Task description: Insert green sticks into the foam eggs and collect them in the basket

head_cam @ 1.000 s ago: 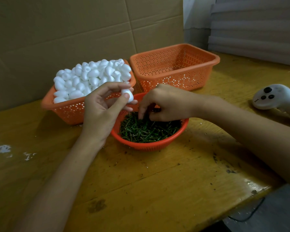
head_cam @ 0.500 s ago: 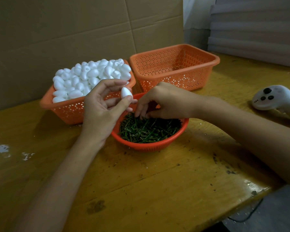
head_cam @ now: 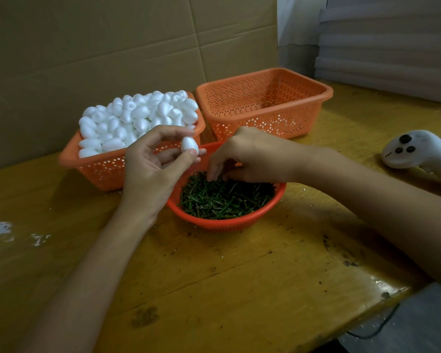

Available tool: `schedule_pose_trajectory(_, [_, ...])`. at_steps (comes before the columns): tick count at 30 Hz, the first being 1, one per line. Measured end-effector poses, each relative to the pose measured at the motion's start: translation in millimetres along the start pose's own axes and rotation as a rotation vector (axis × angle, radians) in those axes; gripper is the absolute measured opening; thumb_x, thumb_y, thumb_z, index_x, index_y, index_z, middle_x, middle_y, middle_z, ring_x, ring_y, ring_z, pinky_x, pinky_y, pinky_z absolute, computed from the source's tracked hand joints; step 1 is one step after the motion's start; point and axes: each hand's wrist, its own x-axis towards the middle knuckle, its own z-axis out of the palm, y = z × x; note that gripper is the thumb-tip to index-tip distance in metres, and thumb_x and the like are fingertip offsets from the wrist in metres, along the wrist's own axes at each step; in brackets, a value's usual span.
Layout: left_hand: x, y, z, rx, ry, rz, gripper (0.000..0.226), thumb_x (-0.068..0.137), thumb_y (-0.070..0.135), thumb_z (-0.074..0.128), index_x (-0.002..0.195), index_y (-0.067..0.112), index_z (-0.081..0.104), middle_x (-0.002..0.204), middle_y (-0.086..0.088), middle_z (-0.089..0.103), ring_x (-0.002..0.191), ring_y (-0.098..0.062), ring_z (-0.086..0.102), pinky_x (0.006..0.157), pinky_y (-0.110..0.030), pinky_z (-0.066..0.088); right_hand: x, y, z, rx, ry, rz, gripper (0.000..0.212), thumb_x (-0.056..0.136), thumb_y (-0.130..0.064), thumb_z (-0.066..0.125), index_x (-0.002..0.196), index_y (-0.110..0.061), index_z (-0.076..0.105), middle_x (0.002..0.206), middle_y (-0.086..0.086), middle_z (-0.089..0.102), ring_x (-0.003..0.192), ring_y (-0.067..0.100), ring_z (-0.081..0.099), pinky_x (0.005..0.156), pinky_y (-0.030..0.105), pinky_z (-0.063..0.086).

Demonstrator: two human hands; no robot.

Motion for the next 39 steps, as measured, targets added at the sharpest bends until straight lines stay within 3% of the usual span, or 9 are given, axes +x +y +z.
schedule_pose_trajectory(5, [0.2,-0.1,-0.4,-0.010,0.007,-0.010,0.027,0.092,-0.008,0.073,0.106,0.015,0.073,0.110,-0.002,0.075,0.101,-0.029,0.079,0.084,-0.027,0.062,-0.8,0.0,-0.4,-0.068,-0.001,-0.030,0.031,0.090,-0.006,0.074,0.115,-0.024,0.078,0.106,-0.009,0.077,0.102,0.004,0.067,0.090,0.019,0.045])
schedule_pose_trajectory(10, [-1.0,-0.4,-0.6,0.010,0.008,-0.009,0.025,0.091,-0.009,0.073,0.105,0.012,0.072,0.106,-0.006,0.076,0.104,-0.028,0.077,0.084,-0.030,0.063,-2.6,2.2,1.8,-0.115,0.051,-0.042,0.024,0.096,-0.020,0.071,0.118,-0.028,0.077,0.106,-0.004,0.068,0.092,-0.002,0.037,0.079,0.018,0.030])
schedule_pose_trajectory(13, [-1.6,0.2,-0.1,0.021,0.011,-0.011,0.027,0.089,-0.007,0.077,0.106,0.013,0.072,0.108,-0.009,0.075,0.106,-0.028,0.076,0.087,-0.031,0.062,-2.2,2.6,2.3,-0.155,0.052,-0.060,0.020,0.099,-0.027,0.067,0.116,-0.026,0.077,0.105,-0.003,0.069,0.096,0.005,0.047,0.077,0.019,0.028])
schedule_pose_trajectory(19, [-1.2,1.9,0.5,0.040,0.020,0.004,0.029,0.086,-0.006,0.082,0.105,0.014,0.072,0.109,-0.012,0.074,0.100,-0.021,0.076,0.085,-0.025,0.059,-1.4,3.8,1.8,-0.155,0.060,-0.063,0.022,0.095,-0.024,0.073,0.117,-0.025,0.078,0.097,-0.012,0.057,0.092,-0.001,0.036,0.076,0.016,0.026])
schedule_pose_trajectory(22, [-1.6,1.3,0.3,0.041,0.028,-0.005,0.029,0.085,-0.006,0.082,0.105,0.013,0.073,0.106,-0.009,0.074,0.101,-0.020,0.075,0.086,-0.028,0.061,-1.2,1.3,1.0,-0.162,0.056,-0.049,0.024,0.094,-0.023,0.073,0.118,-0.025,0.077,0.101,-0.003,0.066,0.091,0.004,0.047,0.076,0.018,0.028])
schedule_pose_trajectory(25, [-2.0,1.7,0.5,0.029,0.015,-0.013,0.029,0.086,-0.004,0.082,0.105,0.015,0.073,0.105,-0.001,0.077,0.102,-0.020,0.076,0.086,-0.027,0.060,-1.1,0.1,1.2,-0.171,0.068,-0.049,0.020,0.096,-0.026,0.072,0.115,-0.024,0.077,0.101,-0.001,0.070,0.098,0.014,0.060,0.078,0.022,0.033])
schedule_pose_trajectory(28, [-2.2,2.2,0.1,0.030,0.011,-0.016,0.029,0.087,-0.004,0.081,0.107,0.016,0.073,0.106,0.003,0.079,0.102,-0.016,0.076,0.086,-0.023,0.059,-0.2,-0.4,1.6,-0.183,0.065,-0.044,0.020,0.097,-0.030,0.070,0.115,-0.023,0.076,0.104,-0.002,0.071,0.101,0.017,0.061,0.081,0.026,0.038])
schedule_pose_trajectory(31, [-2.1,0.0,-0.2,0.029,0.017,-0.018,0.029,0.088,-0.003,0.080,0.111,0.013,0.074,0.109,-0.001,0.079,0.102,-0.019,0.076,0.088,-0.029,0.061,0.8,-0.6,2.2,-0.194,0.054,-0.038,0.020,0.099,-0.029,0.067,0.117,-0.023,0.074,0.109,-0.003,0.073,0.105,0.019,0.061,0.087,0.035,0.045])
schedule_pose_trajectory(39, [-2.1,-1.6,1.0,0.029,0.010,-0.024,0.027,0.091,-0.003,0.077,0.112,0.014,0.073,0.102,0.007,0.078,0.092,-0.020,0.077,0.080,-0.028,0.063,1.3,-1.7,2.5,-0.191,0.057,-0.009,0.022,0.094,-0.025,0.065,0.114,-0.022,0.073,0.107,-0.002,0.072,0.102,0.021,0.063,0.088,0.043,0.047])
